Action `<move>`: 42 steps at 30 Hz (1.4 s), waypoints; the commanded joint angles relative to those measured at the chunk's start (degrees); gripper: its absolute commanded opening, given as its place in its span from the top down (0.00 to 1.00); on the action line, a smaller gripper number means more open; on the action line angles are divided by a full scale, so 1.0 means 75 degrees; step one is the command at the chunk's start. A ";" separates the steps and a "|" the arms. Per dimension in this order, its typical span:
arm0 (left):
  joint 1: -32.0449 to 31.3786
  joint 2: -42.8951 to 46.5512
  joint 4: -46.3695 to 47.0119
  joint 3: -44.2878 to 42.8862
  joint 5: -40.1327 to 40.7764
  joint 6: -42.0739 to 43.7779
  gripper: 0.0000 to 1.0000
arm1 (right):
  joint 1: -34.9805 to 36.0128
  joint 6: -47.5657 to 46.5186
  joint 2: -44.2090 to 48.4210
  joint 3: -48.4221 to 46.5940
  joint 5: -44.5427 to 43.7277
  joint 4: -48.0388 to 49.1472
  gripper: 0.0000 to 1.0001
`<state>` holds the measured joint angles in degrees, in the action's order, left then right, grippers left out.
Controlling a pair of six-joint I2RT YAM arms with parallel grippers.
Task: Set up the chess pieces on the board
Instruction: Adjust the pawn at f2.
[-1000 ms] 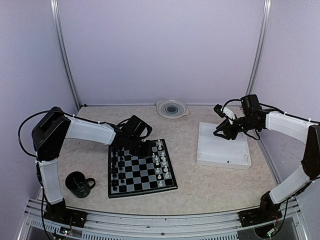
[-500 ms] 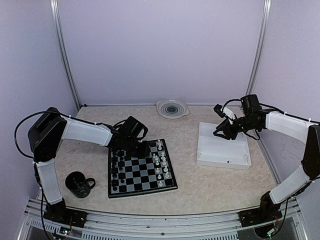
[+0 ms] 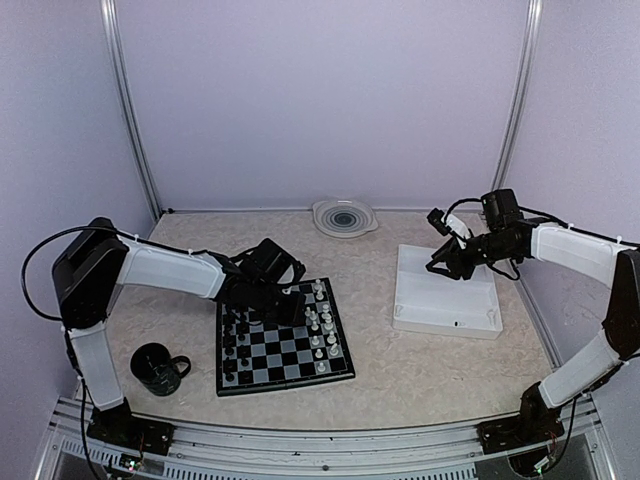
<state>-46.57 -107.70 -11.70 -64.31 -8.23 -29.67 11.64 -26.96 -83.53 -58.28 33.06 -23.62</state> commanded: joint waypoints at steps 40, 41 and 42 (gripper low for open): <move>0.0174 -0.0390 0.0189 -0.0460 -0.0197 -0.0023 1.00 | -0.0014 -0.0050 0.0007 -0.0010 0.0060 0.0064 0.61; 0.0182 -0.0459 0.0208 -0.0479 -0.0201 -0.0017 1.00 | -0.0016 -0.0050 0.0034 0.0009 0.0041 0.0065 0.61; 0.0185 -0.0516 0.0209 -0.0512 -0.0206 -0.0009 1.00 | -0.0017 -0.0050 0.0047 0.0021 0.0026 0.0067 0.61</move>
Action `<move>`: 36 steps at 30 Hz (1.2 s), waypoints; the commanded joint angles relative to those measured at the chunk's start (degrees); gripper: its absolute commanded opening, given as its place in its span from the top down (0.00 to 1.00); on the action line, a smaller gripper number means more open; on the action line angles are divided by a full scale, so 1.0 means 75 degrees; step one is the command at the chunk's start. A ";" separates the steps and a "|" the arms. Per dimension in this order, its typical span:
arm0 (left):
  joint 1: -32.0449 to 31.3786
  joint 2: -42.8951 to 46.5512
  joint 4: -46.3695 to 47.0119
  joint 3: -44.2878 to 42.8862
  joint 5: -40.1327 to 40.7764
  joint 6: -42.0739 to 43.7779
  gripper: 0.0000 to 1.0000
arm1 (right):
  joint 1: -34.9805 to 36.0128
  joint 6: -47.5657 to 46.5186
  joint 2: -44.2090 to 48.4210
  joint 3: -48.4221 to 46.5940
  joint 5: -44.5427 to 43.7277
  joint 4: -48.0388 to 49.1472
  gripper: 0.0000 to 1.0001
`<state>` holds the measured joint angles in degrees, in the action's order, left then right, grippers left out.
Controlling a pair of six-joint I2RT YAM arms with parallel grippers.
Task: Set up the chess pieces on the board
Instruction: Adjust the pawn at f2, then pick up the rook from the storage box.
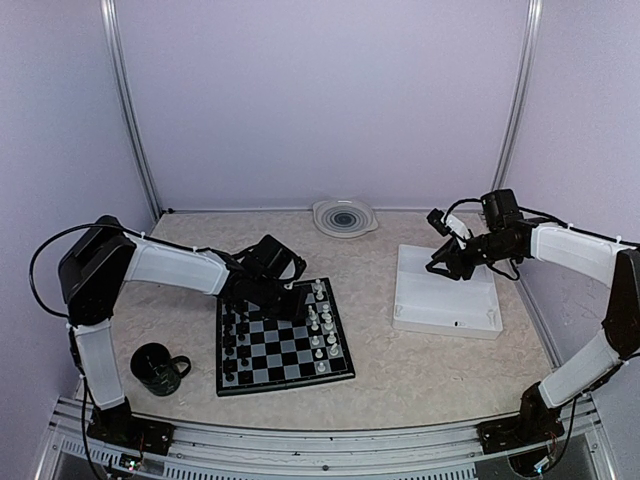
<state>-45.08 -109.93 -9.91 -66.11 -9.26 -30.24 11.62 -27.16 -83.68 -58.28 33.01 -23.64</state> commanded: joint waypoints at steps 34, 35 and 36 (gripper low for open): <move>-0.0130 0.1820 0.0778 -0.0500 0.1166 0.0858 0.58 | 0.0380 -0.2490 -0.1681 -0.0497 0.0169 -0.1400 0.66; -0.0121 0.1798 0.0838 -0.0578 0.1154 0.0856 0.58 | 0.0463 -0.2733 -0.1740 -0.0508 0.0037 -0.1412 0.67; -0.0119 0.1716 0.0834 -0.0702 0.1148 0.0856 0.58 | 0.0556 -0.3006 -0.1790 -0.0511 -0.0119 -0.1424 0.67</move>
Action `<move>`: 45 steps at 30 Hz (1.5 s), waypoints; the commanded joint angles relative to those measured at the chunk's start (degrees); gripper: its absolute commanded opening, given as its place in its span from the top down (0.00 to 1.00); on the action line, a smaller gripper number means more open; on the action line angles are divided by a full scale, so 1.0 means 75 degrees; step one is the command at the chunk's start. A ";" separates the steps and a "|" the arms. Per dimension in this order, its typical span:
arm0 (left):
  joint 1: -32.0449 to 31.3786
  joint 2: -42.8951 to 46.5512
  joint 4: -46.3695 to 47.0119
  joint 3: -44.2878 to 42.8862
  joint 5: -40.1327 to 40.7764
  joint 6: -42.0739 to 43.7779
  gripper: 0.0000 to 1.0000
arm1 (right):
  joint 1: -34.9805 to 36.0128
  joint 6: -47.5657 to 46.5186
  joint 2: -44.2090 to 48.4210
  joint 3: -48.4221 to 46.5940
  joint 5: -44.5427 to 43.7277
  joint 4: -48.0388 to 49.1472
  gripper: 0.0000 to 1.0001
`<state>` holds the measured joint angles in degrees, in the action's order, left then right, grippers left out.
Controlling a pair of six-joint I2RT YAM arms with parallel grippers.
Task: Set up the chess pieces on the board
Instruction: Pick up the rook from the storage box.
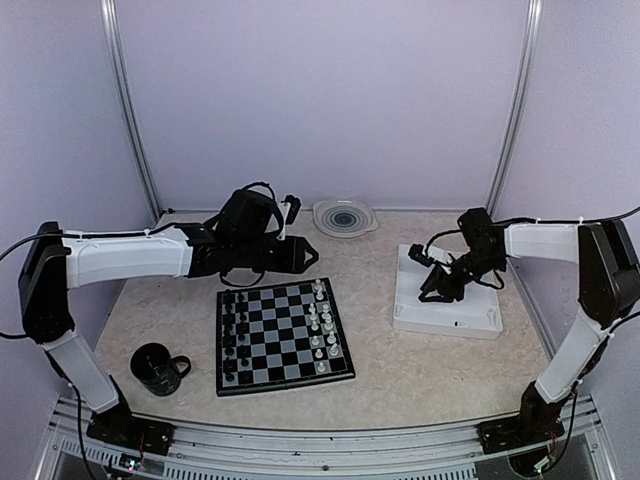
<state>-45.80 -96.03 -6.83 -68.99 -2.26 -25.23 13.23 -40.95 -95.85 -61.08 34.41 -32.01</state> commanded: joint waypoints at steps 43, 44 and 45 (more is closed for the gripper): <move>0.0365 -0.0406 0.1260 0.0021 -0.0327 -0.0371 0.57 | 0.2213 -0.4858 -0.1915 -0.1430 -0.3345 -0.1706 0.68; 0.0375 -0.0404 0.1288 0.0039 -0.0331 -0.0379 0.57 | 0.2190 -0.4799 -0.1866 -0.1427 -0.3327 -0.1773 0.68; 0.0376 -0.0393 0.1314 0.0065 -0.0350 -0.0383 0.57 | 0.2169 -0.4739 -0.1831 -0.1411 -0.3313 -0.1805 0.68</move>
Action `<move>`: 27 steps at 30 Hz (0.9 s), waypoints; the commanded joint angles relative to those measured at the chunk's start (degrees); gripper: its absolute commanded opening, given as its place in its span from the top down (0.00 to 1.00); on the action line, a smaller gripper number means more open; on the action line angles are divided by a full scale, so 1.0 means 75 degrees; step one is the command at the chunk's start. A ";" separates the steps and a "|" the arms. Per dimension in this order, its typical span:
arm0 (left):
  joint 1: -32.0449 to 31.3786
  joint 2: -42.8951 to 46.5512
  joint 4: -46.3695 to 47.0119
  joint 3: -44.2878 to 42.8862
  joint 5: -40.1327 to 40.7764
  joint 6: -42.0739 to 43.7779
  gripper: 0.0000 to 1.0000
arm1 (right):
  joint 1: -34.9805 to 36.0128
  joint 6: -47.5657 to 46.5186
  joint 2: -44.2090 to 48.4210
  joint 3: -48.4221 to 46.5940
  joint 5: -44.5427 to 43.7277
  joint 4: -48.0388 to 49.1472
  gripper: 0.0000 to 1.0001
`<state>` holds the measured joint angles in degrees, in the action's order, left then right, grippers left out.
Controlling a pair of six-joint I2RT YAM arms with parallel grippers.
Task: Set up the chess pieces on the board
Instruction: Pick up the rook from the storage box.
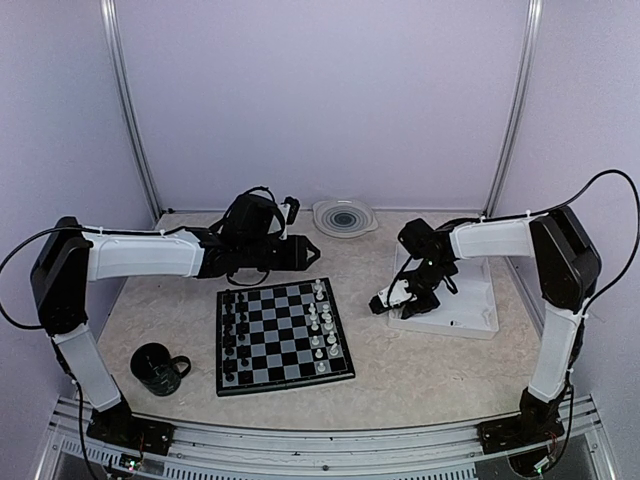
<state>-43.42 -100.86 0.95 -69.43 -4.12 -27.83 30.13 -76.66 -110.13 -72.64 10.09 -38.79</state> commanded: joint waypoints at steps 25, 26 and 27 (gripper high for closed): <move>0.0050 0.0179 0.0519 0.0237 -0.0365 -0.0342 0.57 | -0.0103 -0.0150 -0.0239 0.0426 0.0156 -0.0215 0.74; 0.0047 0.0182 0.0519 0.0225 -0.0363 -0.0337 0.57 | -0.0119 -0.0129 -0.0203 0.0442 0.0158 -0.0274 0.76; 0.0047 0.0166 0.0528 0.0215 -0.0373 -0.0348 0.57 | -0.0149 -0.0091 -0.0150 0.0475 0.0182 -0.0314 0.78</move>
<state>-43.42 -100.79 3.46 -68.34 -6.44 -30.02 29.47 -75.05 -109.60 -71.40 11.51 -37.91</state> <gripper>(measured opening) 0.429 0.249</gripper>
